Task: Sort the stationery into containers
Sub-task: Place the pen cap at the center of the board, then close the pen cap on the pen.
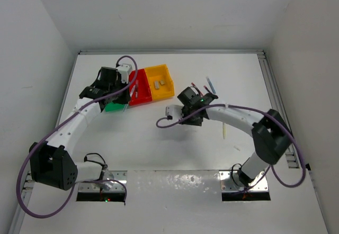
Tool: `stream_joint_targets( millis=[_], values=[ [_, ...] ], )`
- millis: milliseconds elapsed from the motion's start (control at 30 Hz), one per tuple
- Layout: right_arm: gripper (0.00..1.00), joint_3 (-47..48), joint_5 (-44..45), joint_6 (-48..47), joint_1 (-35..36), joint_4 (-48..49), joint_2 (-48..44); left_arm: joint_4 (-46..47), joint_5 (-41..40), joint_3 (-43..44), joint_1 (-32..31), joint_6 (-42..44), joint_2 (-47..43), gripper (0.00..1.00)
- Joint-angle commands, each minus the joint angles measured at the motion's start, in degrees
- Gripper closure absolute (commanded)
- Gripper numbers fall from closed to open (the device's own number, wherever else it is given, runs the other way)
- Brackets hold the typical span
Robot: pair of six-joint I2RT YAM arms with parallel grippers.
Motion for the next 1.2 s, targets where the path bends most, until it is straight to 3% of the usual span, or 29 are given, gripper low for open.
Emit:
stream_joint_targets(
  millis=[0,67,100,167,200,233,267,300,333,367,467,567,767,1167],
  values=[
    [0.67,4.63,4.28,18.58,0.54,5.53,-7.4,1.98,-0.2,2.02,0.62,0.0,-0.26,1.0],
    [0.66,4.46,7.61,30.03,0.54,10.7,-10.21,2.07,-0.11,2.02,0.8,-0.18,-0.35,1.0],
    [0.66,3.42,13.81,46.19,0.54,12.64,-11.01,2.15,-0.02,2.02,0.8,-0.35,-0.35,1.0],
    [0.66,2.45,20.87,65.76,-0.33,14.25,-12.59,2.16,-0.02,2.11,0.8,-0.53,-0.35,1.0],
    [0.66,2.18,22.99,85.52,-0.68,12.5,-13.03,2.16,-0.19,2.2,0.71,-0.53,-0.35,1.0],
    [0.72,1.48,25.45,95.12,-0.95,7.7,-13.21,2.24,-0.37,2.29,0.71,-0.62,-0.35,1.0],
    [0.73,1.04,25.82,105.22,-1.12,5.22,-13.21,2.24,-0.46,2.29,0.71,-0.62,-0.35,1.0],
    [0.73,-0.79,25.56,121.85,-1.13,3.8,-13.3,2.33,-0.63,2.38,0.8,-0.62,-0.53,1.0],
    [0.73,-2.12,22.78,128.55,-0.87,3.18,-13.39,2.33,-0.63,2.29,0.71,-0.62,-0.53,1.0],
    [0.73,-4.91,20.75,142.19,-0.86,3.0,-13.3,2.42,-0.55,2.2,0.8,-0.62,-0.79,1.0],
    [0.72,-10.11,12.57,161.41,-1.48,3.43,-13.04,2.33,-0.55,1.76,0.71,-0.62,-1.67,1.0],
    [0.65,-10.66,12.63,167.18,-1.48,2.12,-12.16,1.89,-1.33,1.23,0.8,-0.62,-2.63,1.0],
    [0.59,-11.09,16.33,169.13,-2.88,-1.49,-11.37,1.63,-1.51,0.18,0.71,-0.62,-3.87,1.0],
    [0.6,-12.85,11.67,169.66,-4.64,3.08,-7.41,2.24,-1.25,0.44,0.8,-0.62,-3.78,1.0]
  ],
)
